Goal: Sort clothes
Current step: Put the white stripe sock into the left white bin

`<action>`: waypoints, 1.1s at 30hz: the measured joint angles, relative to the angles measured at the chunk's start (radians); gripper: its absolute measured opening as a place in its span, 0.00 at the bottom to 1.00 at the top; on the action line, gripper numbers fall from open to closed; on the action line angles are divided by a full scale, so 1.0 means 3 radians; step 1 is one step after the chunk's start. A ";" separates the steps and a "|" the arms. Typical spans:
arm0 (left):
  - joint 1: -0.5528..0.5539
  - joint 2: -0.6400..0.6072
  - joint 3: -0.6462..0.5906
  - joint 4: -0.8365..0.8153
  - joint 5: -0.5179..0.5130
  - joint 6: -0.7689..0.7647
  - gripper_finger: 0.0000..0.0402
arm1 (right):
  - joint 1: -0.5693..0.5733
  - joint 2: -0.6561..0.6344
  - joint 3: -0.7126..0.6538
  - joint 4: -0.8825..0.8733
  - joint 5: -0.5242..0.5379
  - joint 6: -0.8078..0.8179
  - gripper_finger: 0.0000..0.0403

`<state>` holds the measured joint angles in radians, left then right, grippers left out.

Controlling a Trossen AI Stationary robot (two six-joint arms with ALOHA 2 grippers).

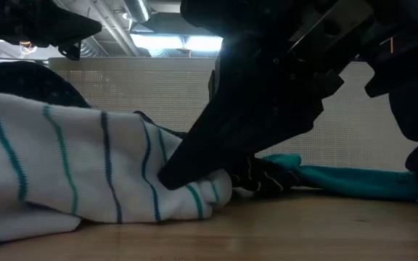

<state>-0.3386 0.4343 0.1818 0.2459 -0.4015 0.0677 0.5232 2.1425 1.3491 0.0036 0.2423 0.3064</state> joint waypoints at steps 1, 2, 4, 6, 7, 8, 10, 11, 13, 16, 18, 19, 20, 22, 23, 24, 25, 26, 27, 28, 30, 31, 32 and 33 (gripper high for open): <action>0.0000 0.0001 0.0000 0.0000 0.0000 0.0000 0.00 | 0.0000 -0.0001 0.0000 -0.0001 0.0000 0.0000 0.07; 0.0000 0.0000 0.0000 0.0000 0.0000 0.0000 0.00 | 0.0000 -0.0013 0.0000 -0.0009 0.0000 0.0000 0.07; 0.0000 0.0000 0.0000 0.0000 0.0000 0.0000 0.00 | 0.0000 -0.0050 0.0000 -0.0027 0.0004 -0.0003 0.07; 0.0000 0.0001 0.0000 0.0000 0.0001 0.0000 0.00 | 0.0000 -0.0113 0.0000 -0.0027 0.0032 -0.0061 0.03; 0.0000 0.0001 0.0000 0.0000 0.0001 0.0000 0.00 | 0.0000 -0.0155 0.0001 -0.0026 0.0041 -0.0096 0.02; 0.0000 0.0001 0.0000 0.0000 0.0001 0.0000 0.00 | 0.0000 -0.0201 0.0010 -0.0037 0.0066 -0.0150 0.02; 0.0000 0.0001 0.0000 -0.0001 0.0001 0.0000 0.00 | 0.0000 -0.0293 0.0062 -0.0089 0.0132 -0.0212 0.03; 0.0000 0.0000 0.0000 -0.0001 0.0001 0.0000 0.00 | 0.0000 -0.0337 0.0097 -0.0136 0.0163 -0.0255 0.04; 0.0000 0.0001 0.0000 -0.0002 0.0001 0.0000 0.00 | 0.0000 -0.0422 0.0202 -0.0297 0.0220 -0.0342 0.05; 0.0000 0.0000 0.0000 -0.0003 0.0001 0.0000 0.00 | -0.0001 -0.0546 0.0389 -0.0623 0.0292 -0.0434 0.04; 0.0000 0.0001 0.0000 -0.0002 0.0001 0.0000 0.00 | -0.0007 -0.0615 0.0540 -0.0805 0.0411 -0.0525 0.02; 0.0000 0.0001 0.0000 -0.0001 0.0001 0.0001 0.00 | -0.0008 -0.0643 0.0613 -0.0904 0.0469 -0.0582 0.02; 0.0000 0.0000 0.0000 0.0000 0.0001 0.0003 0.00 | -0.0012 -0.0665 0.0702 -0.0987 0.0539 -0.0638 0.02; 0.0000 0.0001 0.0000 -0.0001 0.0001 0.0001 0.00 | -0.0031 -0.0688 0.0885 -0.1159 0.0663 -0.0747 0.02; 0.0000 0.0000 0.0000 -0.0001 0.0001 0.0000 0.00 | -0.0055 -0.0688 0.0991 -0.1246 0.0726 -0.0787 0.03; 0.0000 0.0000 0.0000 -0.0001 0.0001 0.0000 0.00 | -0.0074 -0.0688 0.1098 -0.1336 0.0795 -0.0826 0.03; 0.0000 0.0001 0.0000 -0.0001 0.0001 0.0000 0.00 | -0.0106 -0.0688 0.1200 -0.1428 0.0861 -0.0869 0.04; 0.0000 0.0001 0.0000 0.0000 0.0001 0.0002 0.00 | -0.0140 -0.0688 0.1289 -0.1485 0.0911 -0.0914 0.04; 0.0000 0.0000 0.0000 0.0000 0.0001 0.0003 0.00 | -0.0180 -0.0688 0.1368 -0.1522 0.0953 -0.0962 0.05; 0.0000 0.0001 0.0000 -0.0001 0.0001 0.0002 0.00 | -0.0224 -0.0688 0.1440 -0.1568 0.0982 -0.1003 0.05; 0.0000 0.0000 0.0000 0.0000 0.0001 0.0001 0.00 | -0.0320 -0.0687 0.1584 -0.1701 0.1069 -0.1081 0.04; 0.0000 0.0001 0.0000 0.0000 0.0001 0.0001 0.00 | -0.0372 -0.0686 0.1660 -0.1739 0.1138 -0.1137 0.04; 0.0000 0.0001 0.0000 0.0000 0.0001 0.0003 0.00 | -0.0429 -0.0686 0.1732 -0.1760 0.1200 -0.1185 0.04; 0.0000 0.0001 0.0000 0.0000 0.0001 0.0004 0.00 | -0.0492 -0.0687 0.1793 -0.1757 0.1283 -0.1244 0.04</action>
<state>-0.3386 0.4345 0.1818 0.2459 -0.4011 0.0689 0.3756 1.9362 1.8870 -0.5235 0.6273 -0.0667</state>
